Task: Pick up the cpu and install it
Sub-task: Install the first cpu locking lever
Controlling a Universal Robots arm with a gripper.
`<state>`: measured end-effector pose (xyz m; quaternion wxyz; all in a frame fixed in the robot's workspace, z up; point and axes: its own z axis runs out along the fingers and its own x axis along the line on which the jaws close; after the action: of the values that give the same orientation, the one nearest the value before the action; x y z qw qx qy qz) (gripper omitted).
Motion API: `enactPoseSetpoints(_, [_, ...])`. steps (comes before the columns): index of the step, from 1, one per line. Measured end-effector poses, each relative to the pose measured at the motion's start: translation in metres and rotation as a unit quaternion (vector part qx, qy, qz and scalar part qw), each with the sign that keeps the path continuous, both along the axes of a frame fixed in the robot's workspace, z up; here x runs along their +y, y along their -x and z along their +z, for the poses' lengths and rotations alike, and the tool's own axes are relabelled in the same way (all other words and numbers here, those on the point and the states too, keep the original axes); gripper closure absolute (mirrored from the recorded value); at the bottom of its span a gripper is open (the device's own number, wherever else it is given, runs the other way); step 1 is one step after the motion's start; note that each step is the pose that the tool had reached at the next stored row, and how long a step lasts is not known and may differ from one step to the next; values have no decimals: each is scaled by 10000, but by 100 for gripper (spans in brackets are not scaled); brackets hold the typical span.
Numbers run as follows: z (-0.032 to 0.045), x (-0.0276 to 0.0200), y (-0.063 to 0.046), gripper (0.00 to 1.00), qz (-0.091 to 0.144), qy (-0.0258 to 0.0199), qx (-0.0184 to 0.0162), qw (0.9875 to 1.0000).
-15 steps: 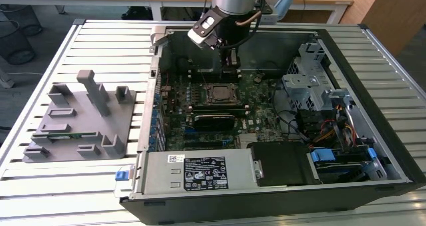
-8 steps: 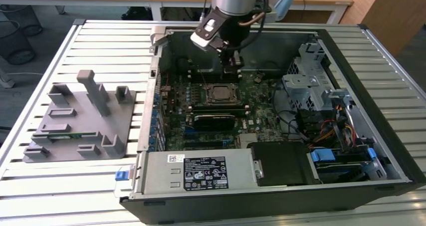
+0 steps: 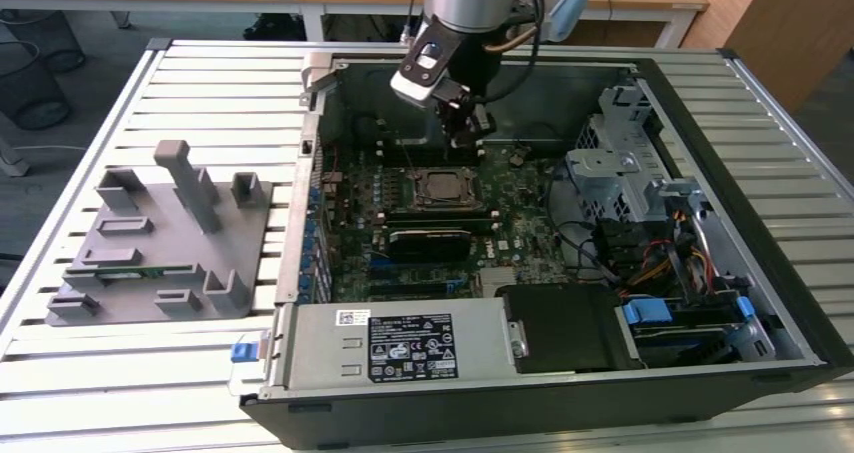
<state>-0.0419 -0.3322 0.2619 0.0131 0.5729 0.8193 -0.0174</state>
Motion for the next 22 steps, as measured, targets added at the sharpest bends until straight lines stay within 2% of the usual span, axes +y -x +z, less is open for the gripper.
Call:
enactPoseSetpoints(3, [-3,0,0,89,270,1,0,9996])
enactPoseSetpoints(6, [-5,0,0,89,532,0,0,9986])
enactPoseSetpoints(9, [-6,0,0,89,787,0,0,9969])
enactPoseSetpoints(11, [-7,0,0,89,965,0,0,9953])
enactPoseSetpoints(14, [-9,0,0,89,1233,0,0,9924])
enactPoseSetpoints(17, [-12,0,0,89,1509,0,0,9886])
enactPoseSetpoints(20, [-14,0,0,89,1775,0,0,9841])
enactPoseSetpoints(22, [-17,0,0,89,1954,0,0,9807])
